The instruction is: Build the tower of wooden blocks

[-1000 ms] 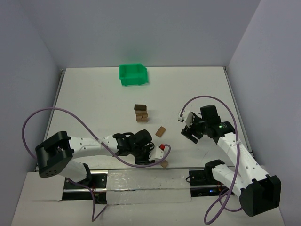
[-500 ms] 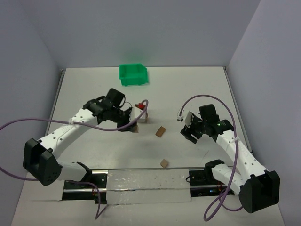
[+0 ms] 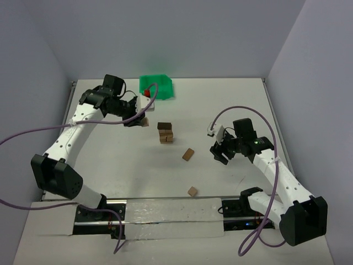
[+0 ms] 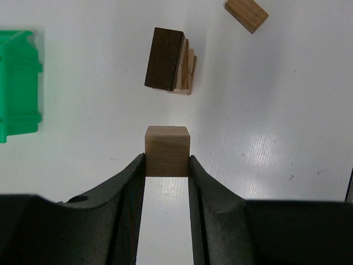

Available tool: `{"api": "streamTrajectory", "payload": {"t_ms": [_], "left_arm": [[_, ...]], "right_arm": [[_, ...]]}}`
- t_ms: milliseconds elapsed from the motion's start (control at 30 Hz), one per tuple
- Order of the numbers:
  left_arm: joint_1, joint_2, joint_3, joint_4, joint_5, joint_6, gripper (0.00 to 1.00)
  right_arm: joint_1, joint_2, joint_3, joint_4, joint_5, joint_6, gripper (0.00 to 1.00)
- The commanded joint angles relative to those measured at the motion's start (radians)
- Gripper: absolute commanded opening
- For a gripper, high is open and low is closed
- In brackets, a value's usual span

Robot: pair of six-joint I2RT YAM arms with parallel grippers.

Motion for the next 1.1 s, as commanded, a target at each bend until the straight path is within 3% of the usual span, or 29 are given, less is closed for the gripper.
{"api": "streamTrajectory", "payload": {"t_ms": [0,367,767,1067], "left_arm": [[-0.003,0.058,0.079,-0.009,0.077,0.024,0.10],[-0.056,0.155,0.142,0.003,0.075,0.031,0.19],[-0.094,0.207,0.187,-0.019,0.066,0.074,0.17],[-0.099,0.281,0.282,-0.082,0.091,0.100,0.23]], "right_arm": [[-0.008,0.015,0.059,0.048,-0.044,0.053,0.73],[-0.008,0.051,0.090,0.056,-0.055,0.089,0.73],[-0.008,0.068,0.102,0.045,-0.061,0.087,0.73],[-0.008,0.099,0.126,0.033,-0.072,0.090,0.73]]}}
